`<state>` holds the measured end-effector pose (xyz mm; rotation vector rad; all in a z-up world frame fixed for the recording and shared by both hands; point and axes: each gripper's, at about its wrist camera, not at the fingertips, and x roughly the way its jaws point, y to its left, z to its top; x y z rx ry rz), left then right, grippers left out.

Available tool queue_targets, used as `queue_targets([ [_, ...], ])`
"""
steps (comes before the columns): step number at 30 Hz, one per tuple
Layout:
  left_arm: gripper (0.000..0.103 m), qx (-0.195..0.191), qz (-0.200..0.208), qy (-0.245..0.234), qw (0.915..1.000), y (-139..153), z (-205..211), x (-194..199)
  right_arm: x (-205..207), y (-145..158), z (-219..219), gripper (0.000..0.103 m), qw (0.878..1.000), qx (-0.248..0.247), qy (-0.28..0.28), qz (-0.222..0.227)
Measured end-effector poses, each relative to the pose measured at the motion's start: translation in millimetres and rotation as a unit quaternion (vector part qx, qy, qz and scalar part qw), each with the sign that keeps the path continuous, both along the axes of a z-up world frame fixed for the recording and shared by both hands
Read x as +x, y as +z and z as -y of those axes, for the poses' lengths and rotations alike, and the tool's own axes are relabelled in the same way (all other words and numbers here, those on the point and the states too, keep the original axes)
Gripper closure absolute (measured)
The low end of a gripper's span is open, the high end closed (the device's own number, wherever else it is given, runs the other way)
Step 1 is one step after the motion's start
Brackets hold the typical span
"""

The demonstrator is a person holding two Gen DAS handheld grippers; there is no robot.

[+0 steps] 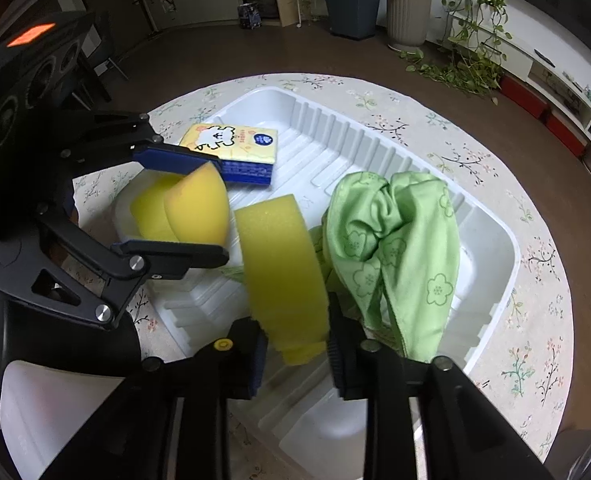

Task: Organize soft objects
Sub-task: 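Carry the makeup egg and yellow sponge over the white tray, then open both tools to drop the items into the tray and withdraw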

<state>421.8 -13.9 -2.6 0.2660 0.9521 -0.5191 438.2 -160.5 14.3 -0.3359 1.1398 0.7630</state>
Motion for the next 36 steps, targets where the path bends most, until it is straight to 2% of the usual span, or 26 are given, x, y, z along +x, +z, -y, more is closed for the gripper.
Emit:
queue_targets([
  [2, 0.032, -0.001, 0.002, 0.0, 1.0, 1, 0, -1, 0, 1, 4, 0.058, 1.0, 0.001, -0.007, 0.001],
  [7, 0.029, -0.023, 0.013, 0.012, 0.9996, 13, -8, -6, -5, 13, 17, 0.047, 0.999, 0.025, -0.023, 0.01],
  [10, 0.027, -0.044, 0.023, 0.023, 0.9985, 25, -20, -11, -8, 25, 30, 0.037, 0.998, 0.05, -0.032, 0.02],
  [14, 0.027, -0.073, 0.048, 0.04, 0.9954, 44, -40, -29, -17, 49, 53, 0.031, 0.994, 0.093, -0.051, 0.035],
  [18, 0.019, -0.109, 0.077, 0.068, 0.9887, 63, -62, -65, -46, 77, 88, 0.023, 0.982, 0.151, -0.088, 0.067],
  [20, 0.015, -0.12, 0.104, 0.086, 0.9835, 69, -72, -96, -72, 90, 110, 0.01, 0.972, 0.186, -0.112, 0.09],
  [22, 0.009, -0.134, 0.113, 0.093, 0.9801, 70, -77, -126, -101, 97, 125, 0.0, 0.963, 0.211, -0.13, 0.107],
  [24, 0.0, -0.142, 0.118, 0.096, 0.9782, 67, -79, -155, -137, 97, 133, 0.0, 0.959, 0.221, -0.134, 0.115],
  [27, 0.0, -0.13, 0.112, 0.101, 0.98, 57, -72, -199, -183, 91, 135, 0.0, 0.957, 0.229, -0.137, 0.117],
  [30, 0.0, -0.121, 0.127, 0.101, 0.9794, 51, -62, -245, -231, 81, 130, 0.0, 0.953, 0.239, -0.138, 0.124],
  [33, 0.0, -0.125, 0.156, 0.114, 0.973, 49, -58, -280, -270, 69, 116, 0.0, 0.952, 0.232, -0.146, 0.134],
  [36, 0.0, -0.145, 0.157, 0.145, 0.9662, 43, -53, -308, -297, 59, 97, 0.0, 0.955, 0.21, -0.15, 0.146],
])
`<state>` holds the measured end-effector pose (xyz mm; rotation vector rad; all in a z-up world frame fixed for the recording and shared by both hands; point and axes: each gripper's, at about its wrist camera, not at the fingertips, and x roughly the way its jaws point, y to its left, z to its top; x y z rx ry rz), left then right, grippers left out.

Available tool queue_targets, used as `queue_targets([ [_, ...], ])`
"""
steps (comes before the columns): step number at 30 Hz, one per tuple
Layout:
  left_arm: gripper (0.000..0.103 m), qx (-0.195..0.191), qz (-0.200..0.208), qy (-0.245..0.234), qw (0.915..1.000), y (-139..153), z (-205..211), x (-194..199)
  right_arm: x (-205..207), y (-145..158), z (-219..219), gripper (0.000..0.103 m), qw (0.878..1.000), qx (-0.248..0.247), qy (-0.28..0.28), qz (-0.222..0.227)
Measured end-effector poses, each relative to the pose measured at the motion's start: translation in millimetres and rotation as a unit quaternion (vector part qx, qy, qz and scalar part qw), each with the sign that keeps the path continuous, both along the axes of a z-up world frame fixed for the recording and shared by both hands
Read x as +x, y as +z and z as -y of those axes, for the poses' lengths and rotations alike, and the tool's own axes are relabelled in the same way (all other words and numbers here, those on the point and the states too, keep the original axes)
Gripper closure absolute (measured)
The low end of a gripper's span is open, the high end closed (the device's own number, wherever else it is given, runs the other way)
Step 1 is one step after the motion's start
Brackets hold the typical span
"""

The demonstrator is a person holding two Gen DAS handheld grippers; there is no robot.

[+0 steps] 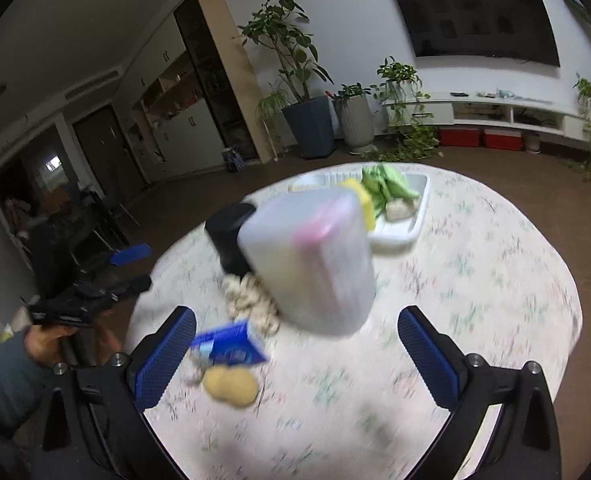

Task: Organize soft objects
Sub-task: 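Open both tools to drop the items into the tray and withdraw, then grasp the white knitted scrubber with the left tool while the right tool grasps the beige gourd sponge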

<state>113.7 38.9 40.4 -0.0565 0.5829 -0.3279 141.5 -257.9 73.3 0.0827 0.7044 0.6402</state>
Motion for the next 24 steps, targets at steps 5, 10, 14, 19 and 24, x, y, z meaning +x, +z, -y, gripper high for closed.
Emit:
queue_targets([
  [5, 0.0, 0.0, -0.058, 0.018, 0.9981, -19, 17, -16, -28, -28, -27, 0.0, 0.999, -0.045, -0.025, 0.001],
  [10, 0.0, 0.025, -0.112, 0.039, 0.9926, -47, 19, -20, -34, -57, -49, 0.0, 0.995, -0.093, -0.016, -0.024],
  [14, 0.0, 0.023, -0.112, 0.053, 0.992, -54, 10, -26, -34, -69, -63, 0.0, 0.993, -0.119, -0.01, -0.027],
  [19, 0.0, 0.053, -0.122, 0.065, 0.989, -60, 10, -19, -28, -80, -78, 0.003, 0.99, -0.134, 0.003, -0.046],
  [24, 0.0, 0.06, -0.117, 0.051, 0.9901, -61, 13, -19, -23, -89, -92, 0.01, 0.988, -0.143, 0.008, -0.063],
])
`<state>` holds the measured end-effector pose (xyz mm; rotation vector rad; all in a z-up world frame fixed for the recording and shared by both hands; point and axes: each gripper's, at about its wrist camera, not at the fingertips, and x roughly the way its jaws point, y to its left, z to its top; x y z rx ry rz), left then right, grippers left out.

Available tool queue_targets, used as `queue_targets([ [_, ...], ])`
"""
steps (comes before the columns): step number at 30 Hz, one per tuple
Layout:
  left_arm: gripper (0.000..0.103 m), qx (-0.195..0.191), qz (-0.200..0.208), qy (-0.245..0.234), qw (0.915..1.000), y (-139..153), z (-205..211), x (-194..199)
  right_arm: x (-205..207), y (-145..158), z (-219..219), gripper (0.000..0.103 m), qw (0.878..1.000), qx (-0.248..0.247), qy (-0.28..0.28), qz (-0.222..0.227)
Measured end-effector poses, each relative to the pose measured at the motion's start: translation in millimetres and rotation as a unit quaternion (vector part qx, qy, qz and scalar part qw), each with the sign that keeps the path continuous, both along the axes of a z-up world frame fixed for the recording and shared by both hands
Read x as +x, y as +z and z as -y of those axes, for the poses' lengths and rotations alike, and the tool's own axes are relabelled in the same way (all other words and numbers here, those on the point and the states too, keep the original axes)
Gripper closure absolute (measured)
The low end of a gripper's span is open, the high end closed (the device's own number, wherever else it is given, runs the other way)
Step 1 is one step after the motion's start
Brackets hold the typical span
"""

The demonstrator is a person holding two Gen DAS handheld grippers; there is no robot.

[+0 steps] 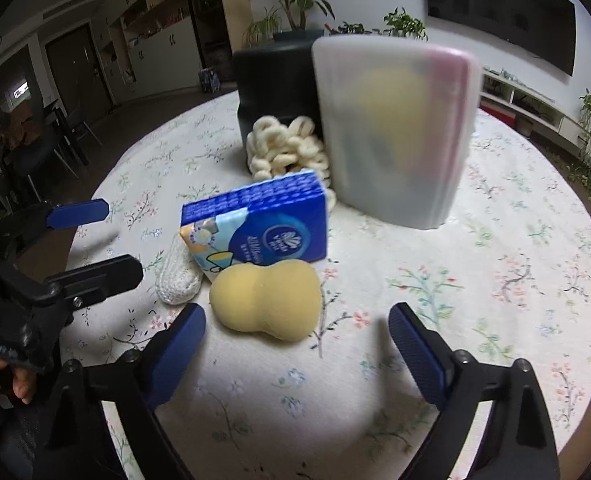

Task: Organize soft objects
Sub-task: 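Grasp the white knitted scrubber with the left tool while the right tool grasps the beige gourd sponge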

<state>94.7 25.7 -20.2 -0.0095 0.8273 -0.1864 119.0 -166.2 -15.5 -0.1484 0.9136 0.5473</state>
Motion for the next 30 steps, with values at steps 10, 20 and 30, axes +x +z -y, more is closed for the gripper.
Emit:
queue_targets([
  [10, 0.0, -0.005, -0.005, -0.012, 0.9999, -1, 2, 2, 5, 2, -8, 0.034, 1.0, -0.006, 0.005, 0.001],
  [20, 0.0, 0.017, -0.03, -0.022, 0.9992, -6, 26, 20, -13, 9, 27, 0.05, 1.0, 0.015, -0.023, -0.01],
  [30, 0.044, 0.026, -0.063, 0.011, 0.9976, -20, 26, 26, -17, 8, 38, 0.05, 0.999, 0.012, -0.033, -0.009],
])
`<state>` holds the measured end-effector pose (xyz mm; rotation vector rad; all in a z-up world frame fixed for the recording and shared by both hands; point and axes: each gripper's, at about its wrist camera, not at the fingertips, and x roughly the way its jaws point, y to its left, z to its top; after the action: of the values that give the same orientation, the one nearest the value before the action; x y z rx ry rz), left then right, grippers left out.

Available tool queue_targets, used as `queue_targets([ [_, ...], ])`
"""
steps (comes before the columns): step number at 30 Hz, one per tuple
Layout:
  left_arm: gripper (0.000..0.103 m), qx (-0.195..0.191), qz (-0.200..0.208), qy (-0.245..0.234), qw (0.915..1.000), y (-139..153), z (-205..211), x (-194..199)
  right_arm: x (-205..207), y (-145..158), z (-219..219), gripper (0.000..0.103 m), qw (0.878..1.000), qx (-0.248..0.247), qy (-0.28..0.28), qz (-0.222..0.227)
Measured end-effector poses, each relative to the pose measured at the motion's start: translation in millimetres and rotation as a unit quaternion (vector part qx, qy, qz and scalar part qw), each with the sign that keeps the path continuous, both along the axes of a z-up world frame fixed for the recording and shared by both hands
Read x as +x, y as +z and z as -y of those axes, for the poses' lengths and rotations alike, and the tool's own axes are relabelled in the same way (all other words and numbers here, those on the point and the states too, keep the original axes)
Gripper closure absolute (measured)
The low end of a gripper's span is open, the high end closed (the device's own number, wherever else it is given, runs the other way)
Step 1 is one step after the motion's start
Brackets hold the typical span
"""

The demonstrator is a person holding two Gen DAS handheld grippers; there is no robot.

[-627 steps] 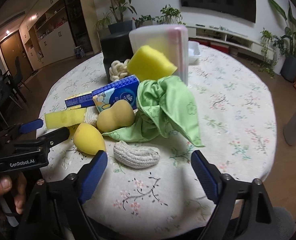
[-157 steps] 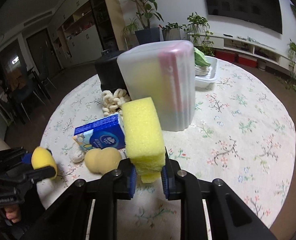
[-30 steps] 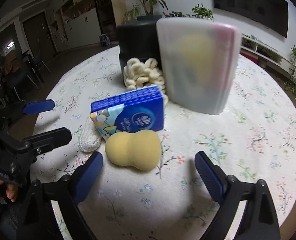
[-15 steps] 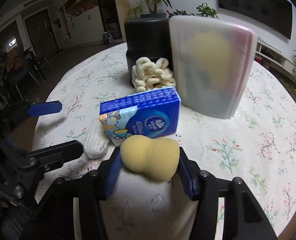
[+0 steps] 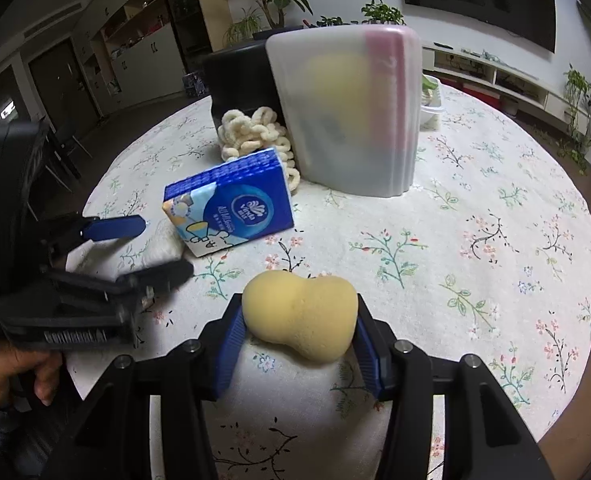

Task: Organize soft objects
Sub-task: 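Grasp the white knitted scrubber with the left tool while the right tool grasps the beige gourd sponge, then carry the scrubber and gourd sponge to the tray and release them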

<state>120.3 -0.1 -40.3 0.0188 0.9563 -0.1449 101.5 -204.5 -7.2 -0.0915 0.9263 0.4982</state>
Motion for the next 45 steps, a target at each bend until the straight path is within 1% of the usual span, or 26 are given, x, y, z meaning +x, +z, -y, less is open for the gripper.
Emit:
queue_targets([
  [1, 0.051, 0.001, 0.001, 0.004, 1.0, 1, -2, 1, 0, 0, 0, 0.05, 1.0, 0.002, -0.001, 0.0],
  [2, 0.065, 0.002, 0.001, 0.007, 1.0, 2, -3, 2, 0, 0, 0, 0.05, 1.0, 0.004, -0.002, 0.0],
  [3, 0.073, -0.001, 0.0, 0.01, 0.9999, 2, -4, 2, 0, 0, 0, 0.05, 1.0, 0.005, -0.003, 0.001],
  [11, 0.075, -0.035, 0.008, 0.015, 0.9993, 4, -14, -10, -3, 3, 5, 0.053, 1.0, 0.016, -0.005, 0.002],
  [15, 0.075, -0.04, 0.018, 0.016, 0.9989, 13, -19, -21, -7, 8, 5, 0.053, 1.0, 0.019, -0.001, 0.005],
  [18, 0.075, -0.045, 0.012, 0.008, 0.9989, 19, -19, -29, -12, 12, 5, 0.053, 1.0, 0.015, 0.004, 0.006],
  [21, 0.075, -0.045, 0.012, -0.006, 0.9989, 30, -17, -38, -17, 18, 8, 0.054, 1.0, 0.016, 0.005, 0.004],
  [24, 0.075, -0.048, 0.021, -0.014, 0.9985, 46, -16, -43, -21, 29, 15, 0.054, 1.0, 0.018, 0.002, 0.008],
  [29, 0.075, -0.05, 0.046, -0.028, 0.9973, 77, -21, -36, -15, 62, 34, 0.054, 0.999, 0.023, -0.009, 0.026],
  [32, 0.075, -0.043, 0.064, -0.035, 0.9964, 99, -29, -20, -1, 84, 47, 0.054, 0.999, 0.022, -0.015, 0.044],
  [35, 0.075, -0.038, 0.088, -0.042, 0.9945, 126, -39, 5, 21, 105, 58, 0.054, 0.998, 0.012, -0.019, 0.061],
  [38, 0.075, -0.028, 0.108, -0.054, 0.9923, 155, -49, 44, 52, 129, 64, 0.054, 0.996, -0.008, -0.019, 0.085],
  [39, 0.075, -0.025, 0.109, -0.057, 0.9921, 159, -50, 55, 66, 136, 64, 0.054, 0.996, -0.016, -0.019, 0.091],
  [40, 0.075, -0.024, 0.11, -0.066, 0.9914, 167, -51, 75, 82, 142, 64, 0.053, 0.995, -0.024, -0.017, 0.094],
  [42, 0.075, -0.017, 0.108, -0.084, 0.9905, 174, -49, 104, 110, 151, 62, 0.053, 0.995, -0.036, -0.012, 0.095],
  [43, 0.075, -0.006, 0.098, -0.094, 0.9907, 174, -46, 126, 127, 155, 59, 0.053, 0.995, -0.042, -0.007, 0.095],
  [45, 0.075, 0.002, 0.089, -0.109, 0.99, 170, -41, 156, 164, 160, 51, 0.053, 0.995, -0.045, 0.009, 0.084],
])
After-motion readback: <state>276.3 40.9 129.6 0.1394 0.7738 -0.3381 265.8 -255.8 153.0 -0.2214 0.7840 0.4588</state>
